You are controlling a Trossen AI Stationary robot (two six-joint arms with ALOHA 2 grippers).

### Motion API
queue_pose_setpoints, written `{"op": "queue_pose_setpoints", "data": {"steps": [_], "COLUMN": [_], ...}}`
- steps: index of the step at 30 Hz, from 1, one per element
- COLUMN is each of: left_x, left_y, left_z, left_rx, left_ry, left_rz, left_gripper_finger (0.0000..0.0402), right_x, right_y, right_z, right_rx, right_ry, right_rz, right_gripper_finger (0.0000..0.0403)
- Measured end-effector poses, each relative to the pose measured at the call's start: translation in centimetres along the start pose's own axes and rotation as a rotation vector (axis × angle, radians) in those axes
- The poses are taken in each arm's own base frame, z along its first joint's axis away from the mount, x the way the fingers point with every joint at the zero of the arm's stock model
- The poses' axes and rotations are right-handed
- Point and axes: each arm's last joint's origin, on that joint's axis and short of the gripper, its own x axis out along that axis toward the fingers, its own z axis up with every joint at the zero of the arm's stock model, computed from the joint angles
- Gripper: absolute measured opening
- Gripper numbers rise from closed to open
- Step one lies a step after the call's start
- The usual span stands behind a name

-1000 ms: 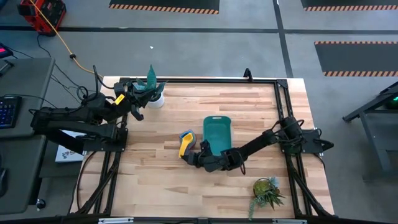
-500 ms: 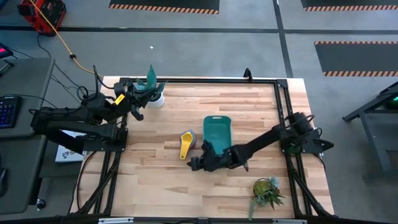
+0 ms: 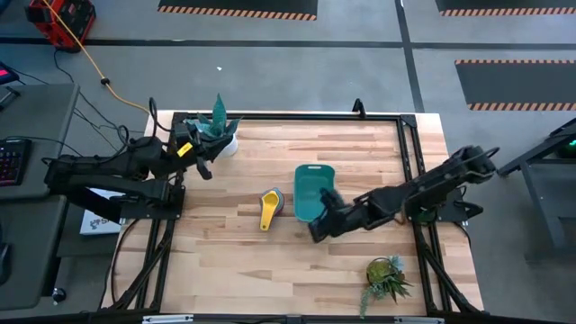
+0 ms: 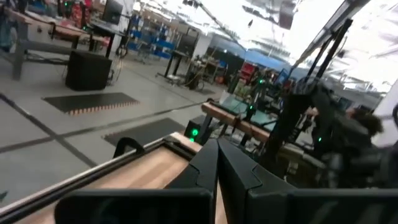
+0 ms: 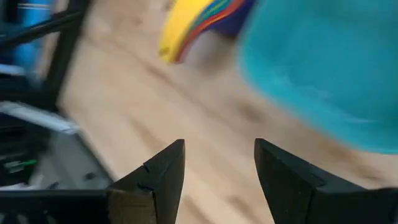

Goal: Nest measuring cups in basket
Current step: Put the colored stacked measuring cups into the green bin

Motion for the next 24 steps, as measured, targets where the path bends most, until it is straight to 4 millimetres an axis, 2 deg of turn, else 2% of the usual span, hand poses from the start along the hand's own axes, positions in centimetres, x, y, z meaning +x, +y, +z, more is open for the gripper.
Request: {"op": "queue_pose_setpoints", "data": {"steps": [5, 8, 14, 19, 24], "left_x": [0.0, -0.1, -0.4, -0.3, 0.6], "left_y": [0.1, 0.2, 0.7, 1.4, 1.6], "left_z": [-0.4, -1.1, -3.3, -5.3, -6.3], "left_rx": [0.010, 0.008, -0.080, -0.087, -0.115], "left_ry": [0.044, 0.119, 0.381, 0.593, 0.688], "left_rz": [-0.011, -0.011, -0.034, 0.024, 0.018], "left_gripper_finger": [0.0006, 0.0030, 0.0122, 0.0207, 0.0258], "right_x": [-3.5, -4.6, -5.3, -5.6, -7.4], "right_y": [-2.3, -3.6, -4.8, -5.4, -7.0], "right_z": [0.6, 0.7, 0.7, 0.6, 0.4], "right_rx": [-0.018, 0.006, 0.049, 0.055, 0.034], "right_ry": [-0.019, -0.017, 0.041, 0.096, 0.207], "right_rz": [-0.174, -0.276, -0.394, -0.452, -0.532], "right_gripper_finger": [0.0184, 0.0184, 0.0184, 0.0184, 0.0202]}}
